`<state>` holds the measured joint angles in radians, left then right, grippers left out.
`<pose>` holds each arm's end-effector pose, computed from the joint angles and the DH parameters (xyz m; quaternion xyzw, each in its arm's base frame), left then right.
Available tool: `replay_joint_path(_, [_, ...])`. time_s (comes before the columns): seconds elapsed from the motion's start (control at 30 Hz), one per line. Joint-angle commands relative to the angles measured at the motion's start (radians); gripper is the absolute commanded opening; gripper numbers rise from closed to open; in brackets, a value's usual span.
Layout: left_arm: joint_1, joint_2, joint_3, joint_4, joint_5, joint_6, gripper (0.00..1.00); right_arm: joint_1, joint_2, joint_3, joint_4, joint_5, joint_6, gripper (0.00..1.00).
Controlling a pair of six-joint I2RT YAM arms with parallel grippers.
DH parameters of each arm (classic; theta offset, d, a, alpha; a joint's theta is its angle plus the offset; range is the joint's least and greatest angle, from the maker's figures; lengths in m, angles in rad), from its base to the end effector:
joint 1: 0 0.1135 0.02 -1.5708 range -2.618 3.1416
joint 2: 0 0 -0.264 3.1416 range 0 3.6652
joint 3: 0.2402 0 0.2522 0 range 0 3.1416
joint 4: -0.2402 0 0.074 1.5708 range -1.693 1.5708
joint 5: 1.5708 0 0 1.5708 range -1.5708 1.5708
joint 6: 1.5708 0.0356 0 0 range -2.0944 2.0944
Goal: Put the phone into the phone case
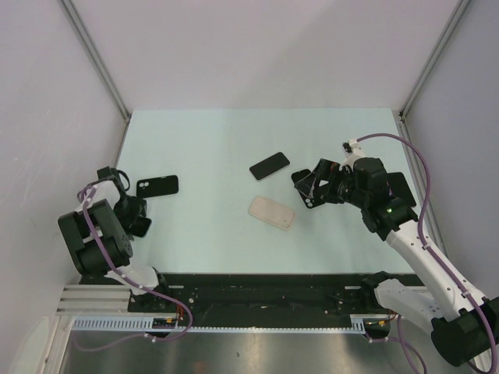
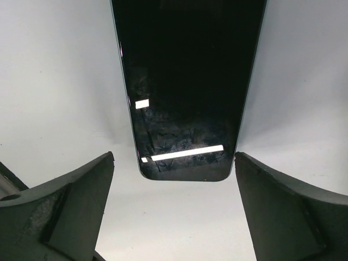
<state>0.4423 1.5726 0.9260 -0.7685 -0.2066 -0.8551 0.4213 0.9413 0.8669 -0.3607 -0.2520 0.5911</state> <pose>0.2400 0.1217 0.1703 -0.6055 0.7854 0.0848 0.0968 0.1895 0.0947 0.3228 0.0036 0.8391 0.3514 0.4153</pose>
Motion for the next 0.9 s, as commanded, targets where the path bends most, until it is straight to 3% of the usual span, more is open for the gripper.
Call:
replay_joint_path(0.0, [0.021,-0.02,0.025,0.018,0.002,0.021,0.96,-0.006,-0.013,0.006,0.022,-0.001,-0.016,0.98])
replay_joint_path(0.17, [0.019,0.009,-0.004,0.067,0.058,0.027,0.96,-0.006,-0.021,0.007,0.013,0.002,-0.014,0.98])
replay_joint_path(0.57, [0.021,0.053,-0.018,0.048,0.021,-0.015,0.91,-0.01,-0.044,0.007,-0.006,0.016,-0.017,0.98])
replay_joint_path(0.87, [0.021,0.044,-0.056,0.052,0.051,-0.018,0.77,-0.012,-0.042,0.006,-0.006,0.008,-0.008,0.98])
